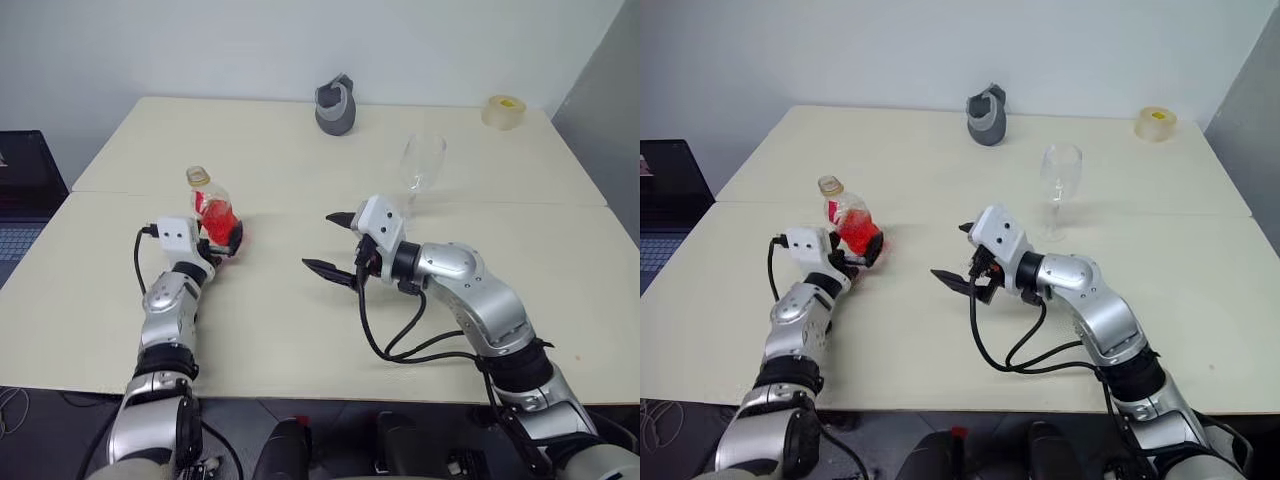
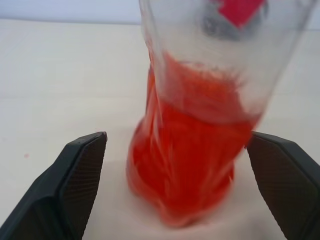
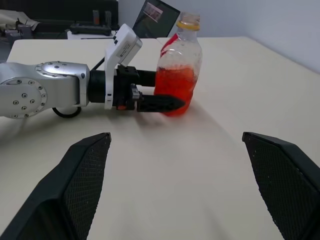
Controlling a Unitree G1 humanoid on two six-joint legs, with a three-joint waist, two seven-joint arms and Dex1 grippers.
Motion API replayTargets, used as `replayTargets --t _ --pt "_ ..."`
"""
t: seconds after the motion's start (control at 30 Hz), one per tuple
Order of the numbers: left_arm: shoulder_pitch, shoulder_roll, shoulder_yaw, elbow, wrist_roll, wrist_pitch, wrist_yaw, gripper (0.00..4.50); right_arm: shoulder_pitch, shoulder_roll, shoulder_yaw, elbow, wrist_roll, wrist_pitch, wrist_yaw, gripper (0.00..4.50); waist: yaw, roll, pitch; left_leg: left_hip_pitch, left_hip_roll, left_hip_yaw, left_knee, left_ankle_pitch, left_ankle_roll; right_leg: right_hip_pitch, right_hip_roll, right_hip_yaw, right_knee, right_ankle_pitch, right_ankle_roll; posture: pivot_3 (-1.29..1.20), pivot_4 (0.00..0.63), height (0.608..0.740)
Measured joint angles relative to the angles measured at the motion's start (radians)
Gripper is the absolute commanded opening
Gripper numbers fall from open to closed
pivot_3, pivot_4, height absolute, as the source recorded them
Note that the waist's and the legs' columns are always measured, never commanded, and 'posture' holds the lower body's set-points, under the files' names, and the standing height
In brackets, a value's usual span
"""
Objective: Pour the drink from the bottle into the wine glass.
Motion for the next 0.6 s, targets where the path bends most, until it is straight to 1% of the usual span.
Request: replayTargets --t 0.23,0.37,0.47,0.53,0.6 --pt "0.168 -0.018 0.0 -0.309 -0.017 0.104 0.043 4.49 0.011 -0.011 -0.005 -0.058 0.037 0.022 0.01 4.5 0.0 0.0 0.0 0.0 0.0 0.0 0.0 0.0 0.0 0.0 0.0 0.001 0.0 0.0 0.0 0.0 0.15 0.74" --pt "0.263 -0.018 -0.002 -0.473 -0.018 0.175 0.076 4.49 0.038 -0.037 -0.033 -0.098 0.068 0.053 0.014 4.5 0.0 0.0 0.0 0.0 0.0 0.0 0.0 0.0 0.0 0.0 0.0 0.001 0.0 0.0 0.0 0.0 0.15 0.74" --pt "0.34 -0.012 -0.002 -0.587 -0.017 0.227 0.093 4.49 0.096 -0.058 -0.084 -0.128 0.079 0.072 -0.006 4.5 0.001 -0.001 0.0 0.0 0.0 0.0 0.0 0.0 0.0 0.001 0.0 0.001 -0.001 0.0 0.0 0.0 0.15 0.74" --pt "0.405 0.026 -0.024 -0.685 -0.017 0.267 0.065 4.49 0.169 -0.065 -0.141 -0.136 0.076 0.072 -0.047 4.5 0.001 -0.002 -0.001 0.0 0.0 0.0 -0.001 0.0 0.0 0.001 0.0 0.001 -0.002 0.0 0.0 0.0 0.15 0.74" --pt "0.426 0.06 -0.049 -0.758 -0.022 0.312 0.024 4.49 0.223 -0.058 -0.184 -0.121 0.057 0.059 -0.106 4.5 0.004 -0.001 -0.001 0.0 0.0 0.0 -0.001 0.0 0.0 0.001 0.0 0.001 -0.001 0.0 0.0 0.0 0.15 0.74"
